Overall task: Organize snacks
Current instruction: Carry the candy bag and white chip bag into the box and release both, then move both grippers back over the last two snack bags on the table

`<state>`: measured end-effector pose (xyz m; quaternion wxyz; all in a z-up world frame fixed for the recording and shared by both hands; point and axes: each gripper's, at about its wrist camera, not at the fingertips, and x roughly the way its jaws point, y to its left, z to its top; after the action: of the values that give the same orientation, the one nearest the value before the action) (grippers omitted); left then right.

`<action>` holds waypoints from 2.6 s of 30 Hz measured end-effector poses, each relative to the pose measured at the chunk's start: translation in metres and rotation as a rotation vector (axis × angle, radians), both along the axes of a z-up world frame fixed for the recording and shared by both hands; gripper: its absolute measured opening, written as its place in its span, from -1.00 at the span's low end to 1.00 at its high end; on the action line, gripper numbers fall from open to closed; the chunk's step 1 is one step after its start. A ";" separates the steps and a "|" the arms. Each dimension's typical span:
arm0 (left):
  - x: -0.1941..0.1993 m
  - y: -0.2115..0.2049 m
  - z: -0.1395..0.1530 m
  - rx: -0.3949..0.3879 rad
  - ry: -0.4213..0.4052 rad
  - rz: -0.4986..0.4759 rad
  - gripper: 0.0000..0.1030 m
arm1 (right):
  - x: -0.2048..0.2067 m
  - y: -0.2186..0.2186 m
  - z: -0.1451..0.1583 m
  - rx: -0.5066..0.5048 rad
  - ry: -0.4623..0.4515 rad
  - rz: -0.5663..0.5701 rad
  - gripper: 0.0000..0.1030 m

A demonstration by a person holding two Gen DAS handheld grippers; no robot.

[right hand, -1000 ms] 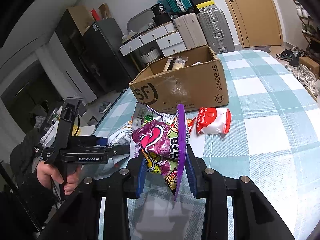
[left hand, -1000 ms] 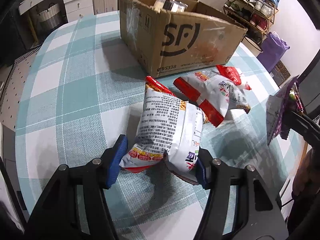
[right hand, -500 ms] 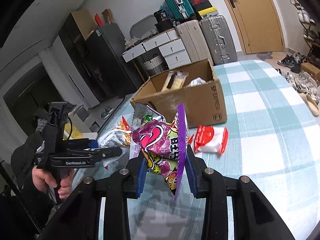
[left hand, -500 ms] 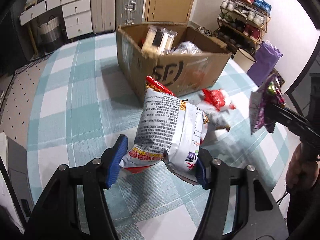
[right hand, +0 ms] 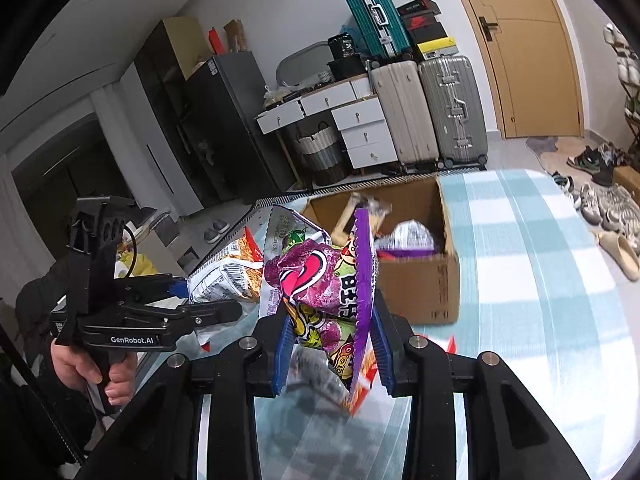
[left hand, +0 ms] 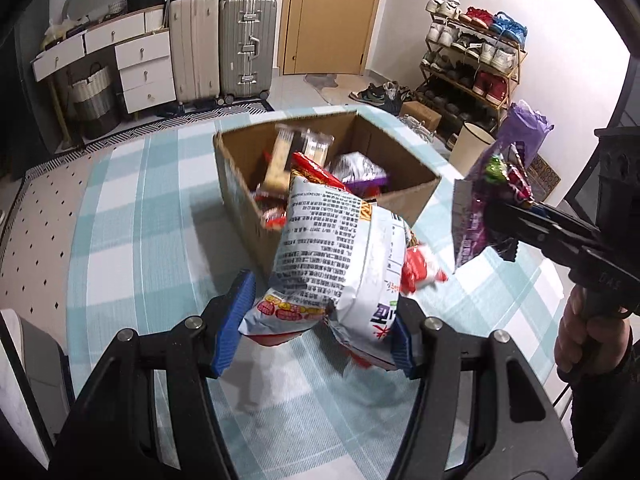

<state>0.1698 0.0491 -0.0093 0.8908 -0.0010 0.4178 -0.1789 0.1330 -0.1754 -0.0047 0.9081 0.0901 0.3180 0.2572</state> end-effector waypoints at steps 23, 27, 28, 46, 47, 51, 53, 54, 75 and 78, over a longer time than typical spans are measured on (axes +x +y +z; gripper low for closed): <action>0.082 -0.021 0.048 -0.001 -0.057 -0.019 0.13 | 0.085 0.010 0.036 -0.066 -0.056 0.002 -0.33; 0.100 -0.022 0.046 -0.007 -0.041 -0.018 0.13 | 0.099 0.009 0.037 -0.071 -0.051 -0.002 -0.33; 0.104 -0.022 0.045 -0.008 -0.034 -0.020 0.13 | 0.103 0.009 0.037 -0.073 -0.049 -0.003 -0.33; 0.159 -0.030 0.005 0.015 0.040 -0.010 0.14 | 0.153 0.007 0.009 -0.113 0.014 -0.010 -0.32; 0.162 -0.030 0.003 0.015 0.042 -0.008 0.15 | 0.155 0.007 0.007 -0.115 0.020 -0.008 -0.31; 0.168 -0.031 -0.003 0.023 0.050 0.004 0.34 | 0.160 0.009 0.001 -0.131 0.023 -0.010 -0.04; 0.169 -0.030 -0.002 0.019 0.042 0.010 0.38 | 0.161 0.008 0.000 -0.126 0.016 -0.008 0.10; 0.168 -0.029 -0.001 0.022 0.035 0.014 0.45 | 0.160 0.008 0.000 -0.128 0.014 -0.006 0.10; 0.120 -0.019 0.029 0.056 -0.032 0.068 0.54 | 0.126 -0.001 0.036 -0.129 -0.047 -0.034 0.15; 0.110 -0.018 0.034 0.058 -0.042 0.082 0.57 | 0.116 -0.001 0.042 -0.130 -0.059 -0.038 0.27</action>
<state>0.2799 0.0310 0.0246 0.9056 0.0115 0.4035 -0.1300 0.2490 -0.1762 0.0368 0.9256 0.0292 0.3055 0.2214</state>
